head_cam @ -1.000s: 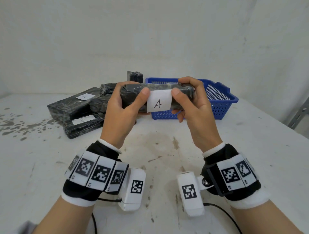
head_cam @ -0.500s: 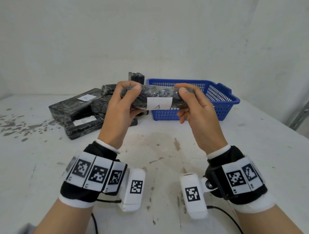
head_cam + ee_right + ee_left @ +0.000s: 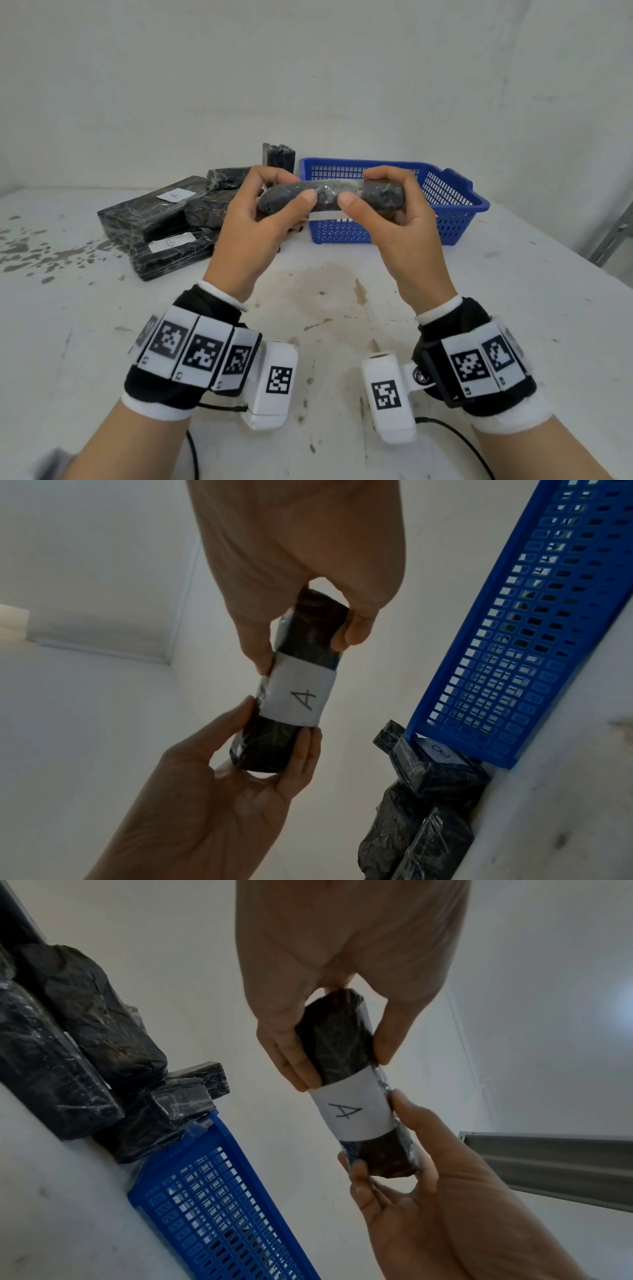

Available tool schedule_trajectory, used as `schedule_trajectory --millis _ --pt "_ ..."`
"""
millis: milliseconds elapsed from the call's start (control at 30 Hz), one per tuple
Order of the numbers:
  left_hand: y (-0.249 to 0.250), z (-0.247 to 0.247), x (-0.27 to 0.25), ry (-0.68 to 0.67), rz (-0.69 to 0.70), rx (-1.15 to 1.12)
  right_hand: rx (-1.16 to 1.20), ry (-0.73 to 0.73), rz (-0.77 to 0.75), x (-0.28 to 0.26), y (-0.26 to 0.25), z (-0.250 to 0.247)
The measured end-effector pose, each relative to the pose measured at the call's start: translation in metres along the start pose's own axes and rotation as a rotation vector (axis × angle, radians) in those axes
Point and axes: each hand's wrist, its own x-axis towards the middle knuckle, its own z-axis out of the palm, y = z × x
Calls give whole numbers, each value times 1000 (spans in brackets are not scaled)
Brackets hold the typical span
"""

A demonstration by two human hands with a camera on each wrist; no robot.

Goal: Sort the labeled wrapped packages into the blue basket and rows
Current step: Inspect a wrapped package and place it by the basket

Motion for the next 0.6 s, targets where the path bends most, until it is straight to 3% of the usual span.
schedule_trajectory --millis 133,333,467,600 --pt "3 0 -2 -25 45 46 -38 22 21 1 3 -3" --pt "6 1 -2 -25 -62 -79 -74 23 49 0 2 -3" --pt "5 1 -4 -25 -9 6 -49 19 86 -1 1 -4" --pt "8 0 -3 -52 -71 -143 -14 -38 83 0 -5 -7"
